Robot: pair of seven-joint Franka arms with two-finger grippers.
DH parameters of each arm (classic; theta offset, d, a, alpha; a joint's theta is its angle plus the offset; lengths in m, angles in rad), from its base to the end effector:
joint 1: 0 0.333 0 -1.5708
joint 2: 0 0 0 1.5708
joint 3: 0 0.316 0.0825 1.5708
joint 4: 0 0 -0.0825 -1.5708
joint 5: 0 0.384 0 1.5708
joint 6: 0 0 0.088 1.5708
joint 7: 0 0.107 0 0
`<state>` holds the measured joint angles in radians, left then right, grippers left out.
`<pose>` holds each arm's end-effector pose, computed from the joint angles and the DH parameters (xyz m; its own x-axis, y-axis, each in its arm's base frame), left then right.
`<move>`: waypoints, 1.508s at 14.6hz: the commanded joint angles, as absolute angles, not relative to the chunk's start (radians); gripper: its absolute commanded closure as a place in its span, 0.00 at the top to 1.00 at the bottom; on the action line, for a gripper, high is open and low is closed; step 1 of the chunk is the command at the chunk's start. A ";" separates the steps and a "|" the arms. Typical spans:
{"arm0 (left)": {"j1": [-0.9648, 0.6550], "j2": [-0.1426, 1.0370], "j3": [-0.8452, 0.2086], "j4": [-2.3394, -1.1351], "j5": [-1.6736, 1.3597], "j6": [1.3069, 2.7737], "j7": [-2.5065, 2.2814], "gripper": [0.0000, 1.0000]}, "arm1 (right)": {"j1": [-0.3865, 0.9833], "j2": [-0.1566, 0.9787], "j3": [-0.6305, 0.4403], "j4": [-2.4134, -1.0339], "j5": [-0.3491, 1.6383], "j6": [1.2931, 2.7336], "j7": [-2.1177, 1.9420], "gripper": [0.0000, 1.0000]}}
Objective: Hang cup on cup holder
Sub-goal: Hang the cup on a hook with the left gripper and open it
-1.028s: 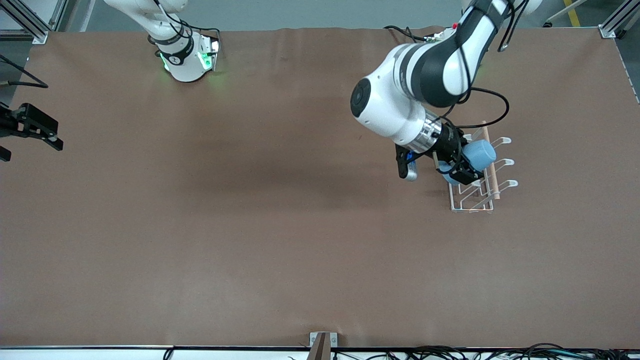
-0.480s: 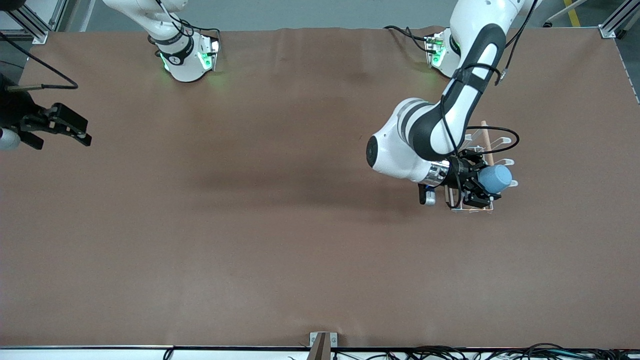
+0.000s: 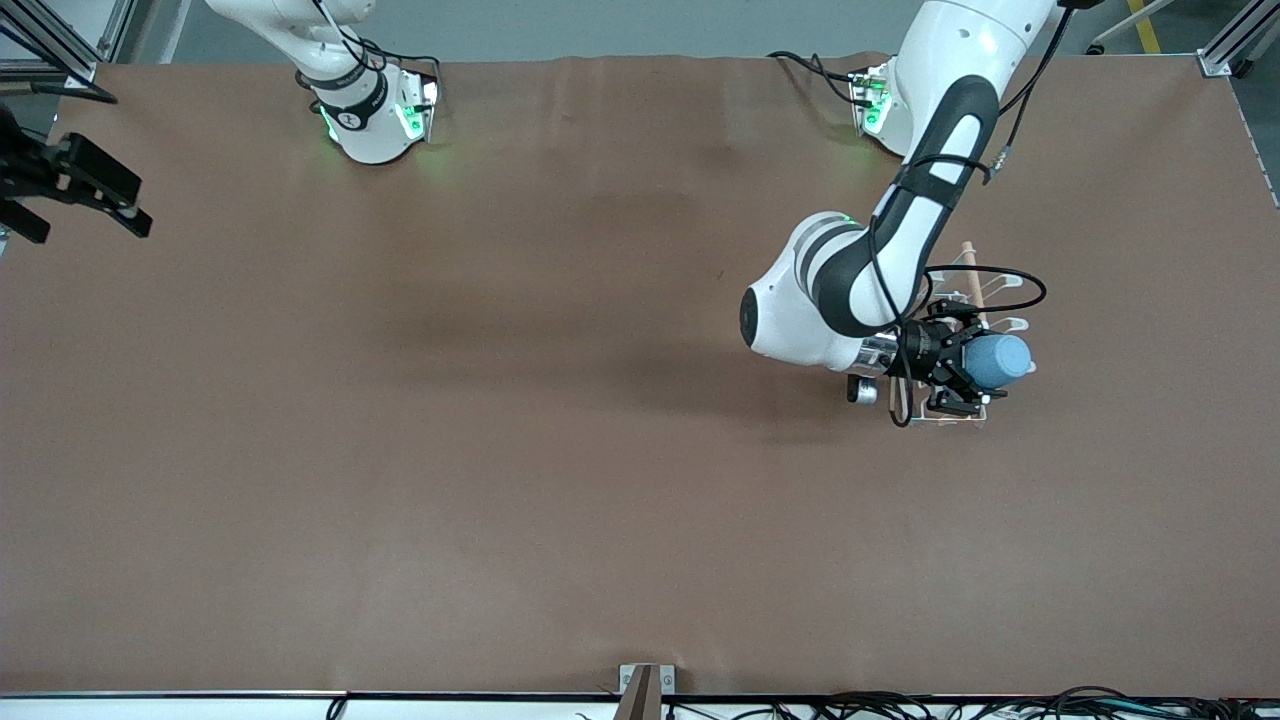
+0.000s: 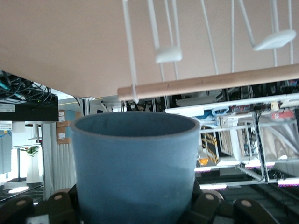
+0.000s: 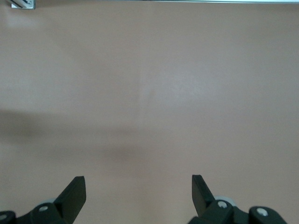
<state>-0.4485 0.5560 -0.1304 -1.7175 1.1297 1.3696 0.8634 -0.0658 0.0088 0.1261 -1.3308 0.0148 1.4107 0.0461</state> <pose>0.5649 -0.2266 0.2856 -0.1371 -0.2371 -0.9618 -0.9850 0.1349 0.1072 0.5345 0.0336 0.7161 0.9974 0.0163 0.0703 0.0177 -0.9997 -0.0188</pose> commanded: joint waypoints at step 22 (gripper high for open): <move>-0.448 0.661 -0.140 -1.726 1.167 1.359 0.723 1.00 | -0.043 -0.025 0.135 -1.445 0.026 1.447 0.123 1.00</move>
